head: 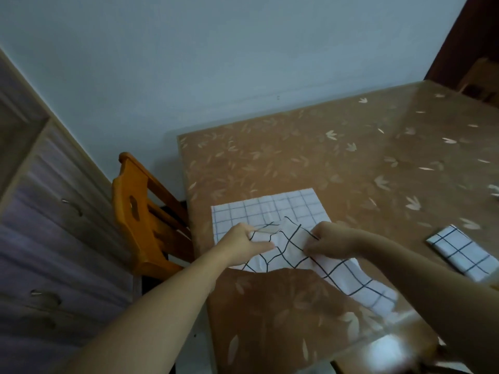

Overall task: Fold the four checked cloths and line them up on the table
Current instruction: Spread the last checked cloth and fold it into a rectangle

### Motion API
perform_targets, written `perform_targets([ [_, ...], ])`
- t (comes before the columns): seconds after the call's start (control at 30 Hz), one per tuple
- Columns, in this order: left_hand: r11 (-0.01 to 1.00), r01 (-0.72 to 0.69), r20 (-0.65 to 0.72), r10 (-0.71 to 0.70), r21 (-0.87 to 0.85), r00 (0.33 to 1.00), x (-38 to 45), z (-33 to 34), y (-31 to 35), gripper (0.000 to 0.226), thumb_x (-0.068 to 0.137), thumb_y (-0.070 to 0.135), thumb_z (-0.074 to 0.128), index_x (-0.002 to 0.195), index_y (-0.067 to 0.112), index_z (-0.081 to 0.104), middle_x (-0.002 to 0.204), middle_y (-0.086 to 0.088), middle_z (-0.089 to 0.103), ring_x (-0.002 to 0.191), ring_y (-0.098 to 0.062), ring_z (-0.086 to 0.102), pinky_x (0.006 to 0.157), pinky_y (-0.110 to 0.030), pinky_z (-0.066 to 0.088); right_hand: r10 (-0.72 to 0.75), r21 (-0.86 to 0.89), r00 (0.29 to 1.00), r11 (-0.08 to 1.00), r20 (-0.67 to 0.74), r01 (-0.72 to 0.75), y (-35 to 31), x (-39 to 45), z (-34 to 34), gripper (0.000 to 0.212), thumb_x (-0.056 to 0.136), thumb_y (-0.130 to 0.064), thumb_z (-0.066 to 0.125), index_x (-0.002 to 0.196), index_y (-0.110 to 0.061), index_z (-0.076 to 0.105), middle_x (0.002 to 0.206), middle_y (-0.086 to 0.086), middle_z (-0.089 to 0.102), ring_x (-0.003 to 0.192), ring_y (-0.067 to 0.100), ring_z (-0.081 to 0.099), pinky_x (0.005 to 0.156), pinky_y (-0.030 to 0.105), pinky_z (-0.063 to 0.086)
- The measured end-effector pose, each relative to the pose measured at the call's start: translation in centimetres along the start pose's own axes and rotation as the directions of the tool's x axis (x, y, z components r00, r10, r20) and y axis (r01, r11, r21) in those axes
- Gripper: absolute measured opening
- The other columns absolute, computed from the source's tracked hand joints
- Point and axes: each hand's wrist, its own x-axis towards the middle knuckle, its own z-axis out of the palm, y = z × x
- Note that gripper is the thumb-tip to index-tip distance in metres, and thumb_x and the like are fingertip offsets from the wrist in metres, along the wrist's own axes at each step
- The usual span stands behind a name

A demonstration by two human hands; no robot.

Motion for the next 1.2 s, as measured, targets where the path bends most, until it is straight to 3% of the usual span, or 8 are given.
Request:
perform_targets([
  [0.13, 0.99, 0.109, -0.149, -0.122, -0.092, 0.981, -0.3, -1.0, -2.1, 0.056, 0.073, 0.048, 0.079, 0.11, 0.012, 0.057, 0.104, 0.0, 0.067, 0.1, -0.025, 0.065, 0.082, -0.038, 0.054, -0.019, -0.002, 0.999, 1.0, 0.035, 0.019, -0.6, 0.4, -1.2, 0.026, 0.08, -0.044, 0.073, 0.074, -0.021, 0.061, 0.073, -0.005, 0.06, 0.069, 0.011, 0.056, 0.061, 0.024, 0.042],
  [0.33, 0.962, 0.125, -0.211, -0.178, -0.243, 0.961, -1.0, -2.2, -5.6, 0.089, 0.044, 0.073, 0.075, 0.117, 0.023, 0.06, 0.11, 0.006, 0.069, 0.098, -0.016, 0.066, 0.087, -0.042, 0.056, 0.155, -0.166, 0.975, 0.978, 0.157, -0.129, 1.5, 1.0, -0.1, 0.051, 0.065, -0.054, 0.079, 0.101, -0.02, 0.065, 0.1, -0.004, 0.063, 0.096, 0.018, 0.059, 0.089, 0.034, 0.049],
  [0.47, 0.936, 0.077, -0.231, -0.164, -0.345, 0.959, -1.4, -2.3, -5.8, 0.074, 0.06, 0.06, 0.08, 0.12, 0.021, 0.061, 0.11, 0.007, 0.068, 0.1, -0.015, 0.065, 0.084, -0.033, 0.055, 0.133, 0.082, 0.981, 0.989, -0.142, -0.123, 2.8, 1.6, -0.7, 0.019, 0.078, -0.032, 0.075, 0.074, -0.016, 0.066, 0.071, -0.001, 0.059, 0.072, 0.019, 0.056, 0.06, 0.027, 0.041],
  [0.63, 0.889, -0.016, -0.328, -0.152, -0.458, 0.932, -0.7, -2.2, -5.3, 0.029, 0.083, 0.025, 0.075, 0.11, 0.024, 0.063, 0.101, 0.01, 0.067, 0.097, -0.014, 0.064, 0.087, -0.032, 0.051, 0.125, 0.054, 0.73, 0.991, -0.671, -0.12, 3.6, 1.9, 1.7, 0.062, 0.082, -0.055, 0.065, 0.134, -0.024, 0.047, 0.134, 0.0, 0.05, 0.128, 0.023, 0.042, 0.11, 0.045, 0.025],
  [0.77, 0.891, -0.016, -0.342, -0.158, -0.454, 0.926, 0.0, -2.0, -5.7, 0.029, 0.083, 0.029, 0.075, 0.107, 0.027, 0.061, 0.101, 0.011, 0.065, 0.101, -0.016, 0.062, 0.088, -0.031, 0.048, 0.345, 0.56, 0.842, 0.826, -0.415, -0.063, 6.8, 3.4, 5.0, 0.095, 0.061, -0.072, 0.072, 0.138, -0.025, 0.042, 0.139, -0.001, 0.048, 0.125, 0.02, 0.047, 0.1, 0.045, 0.043],
  [0.93, 0.871, 0.05, -0.325, -0.234, -0.489, 0.916, 0.5, -1.3, -6.3, 0.042, 0.079, 0.042, 0.076, 0.112, 0.022, 0.06, 0.111, 0.005, 0.064, 0.106, -0.018, 0.058, 0.093, -0.034, 0.048, 0.483, 0.712, 0.842, 0.677, -0.24, -0.185, 9.1, 5.4, 8.0, 0.087, 0.059, -0.057, 0.081, 0.129, -0.012, 0.054, 0.116, 0.01, 0.064, 0.1, 0.026, 0.062, 0.085, 0.04, 0.052],
  [1.07, 0.852, 0.126, -0.24, -0.28, -0.507, 0.929, -0.2, -0.6, -6.8, 0.037, 0.085, 0.043, 0.07, 0.114, 0.027, 0.055, 0.105, 0.011, 0.058, 0.098, -0.012, 0.052, 0.086, -0.028, 0.042, 0.411, 0.529, 0.866, 0.821, -0.286, -0.214, 7.8, 5.0, 8.4, 0.049, 0.085, -0.031, 0.069, 0.128, -0.013, 0.054, 0.109, 0.008, 0.061, 0.087, 0.021, 0.059, 0.068, 0.029, 0.047],
  [1.2, 0.788, 0.268, -0.083, -0.373, -0.555, 0.924, -0.6, -0.5, -8.2, 0.041, 0.074, 0.048, 0.079, 0.105, 0.024, 0.067, 0.107, 0.001, 0.072, 0.098, -0.02, 0.067, 0.09, -0.04, 0.053, 0.254, 0.058, 0.887, 0.966, -0.385, -0.251, 7.1, 5.4, 10.2, 0.063, 0.082, -0.052, 0.061, 0.136, -0.024, 0.045, 0.137, 0.004, 0.047, 0.123, 0.025, 0.046, 0.101, 0.044, 0.039],
])
